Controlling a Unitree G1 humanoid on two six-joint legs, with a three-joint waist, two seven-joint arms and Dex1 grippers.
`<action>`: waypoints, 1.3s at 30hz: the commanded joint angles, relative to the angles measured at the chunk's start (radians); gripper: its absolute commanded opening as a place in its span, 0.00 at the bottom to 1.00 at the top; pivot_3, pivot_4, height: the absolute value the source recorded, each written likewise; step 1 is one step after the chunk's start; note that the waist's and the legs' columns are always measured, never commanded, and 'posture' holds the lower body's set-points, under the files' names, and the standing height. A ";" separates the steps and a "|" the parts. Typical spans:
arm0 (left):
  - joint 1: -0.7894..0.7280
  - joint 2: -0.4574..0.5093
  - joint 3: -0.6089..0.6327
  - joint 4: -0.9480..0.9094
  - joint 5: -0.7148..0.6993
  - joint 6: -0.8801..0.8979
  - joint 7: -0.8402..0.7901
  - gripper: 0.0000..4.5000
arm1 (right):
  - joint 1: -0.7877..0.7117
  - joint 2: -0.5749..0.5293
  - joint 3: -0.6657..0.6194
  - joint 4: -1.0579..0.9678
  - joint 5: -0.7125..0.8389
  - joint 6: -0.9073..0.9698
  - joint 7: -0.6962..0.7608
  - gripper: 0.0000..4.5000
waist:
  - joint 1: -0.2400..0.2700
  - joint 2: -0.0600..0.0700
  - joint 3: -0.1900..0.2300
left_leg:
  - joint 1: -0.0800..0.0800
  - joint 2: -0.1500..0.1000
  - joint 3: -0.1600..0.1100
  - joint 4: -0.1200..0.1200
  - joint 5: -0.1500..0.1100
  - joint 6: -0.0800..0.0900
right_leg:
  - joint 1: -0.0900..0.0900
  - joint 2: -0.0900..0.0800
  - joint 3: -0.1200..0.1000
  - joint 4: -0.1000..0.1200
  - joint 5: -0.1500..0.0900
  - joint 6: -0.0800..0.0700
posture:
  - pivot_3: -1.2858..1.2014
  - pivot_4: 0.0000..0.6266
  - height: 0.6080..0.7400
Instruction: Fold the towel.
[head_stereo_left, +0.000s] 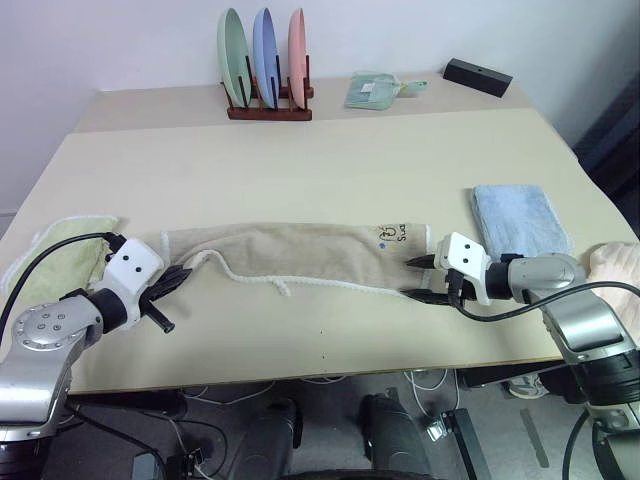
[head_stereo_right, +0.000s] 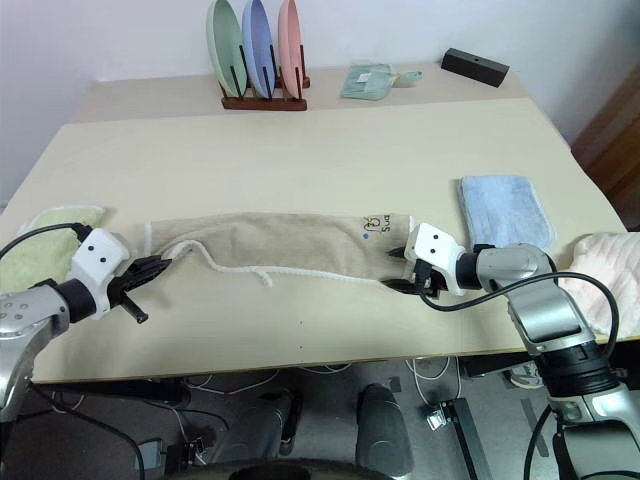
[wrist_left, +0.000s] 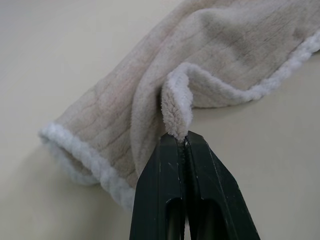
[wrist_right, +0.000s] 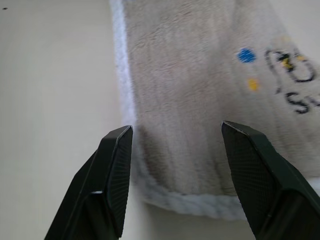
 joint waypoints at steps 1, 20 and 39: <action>0.006 0.004 0.010 -0.030 -0.008 0.003 0.002 0.00 | 0.013 -0.040 0.007 -0.005 -0.032 -0.070 0.023 0.63 | 0.000 0.000 0.000 | 0.000 0.000 0.000 0.000 0.000 0.000 | 0.000 0.000 0.000 0.000 0.000 0.000 | 0.52 0.24 0.98; 0.014 0.008 0.004 -0.030 -0.015 -0.001 -0.006 0.00 | -0.020 -0.027 0.072 0.083 -0.206 -0.186 -0.092 0.02 | 0.000 -0.005 -0.003 | 0.002 0.002 0.002 0.001 0.000 0.000 | 0.002 0.002 0.000 0.000 0.001 -0.002 | 0.52 0.24 0.98; -0.225 0.050 0.116 0.078 -0.050 -0.051 0.039 0.00 | -0.363 -0.030 -0.005 0.268 -0.201 -0.291 -0.145 0.02 | 0.000 -0.005 -0.001 | 0.001 0.002 0.002 0.001 0.000 0.000 | 0.001 0.002 0.000 0.000 0.001 -0.002 | 0.52 0.24 0.98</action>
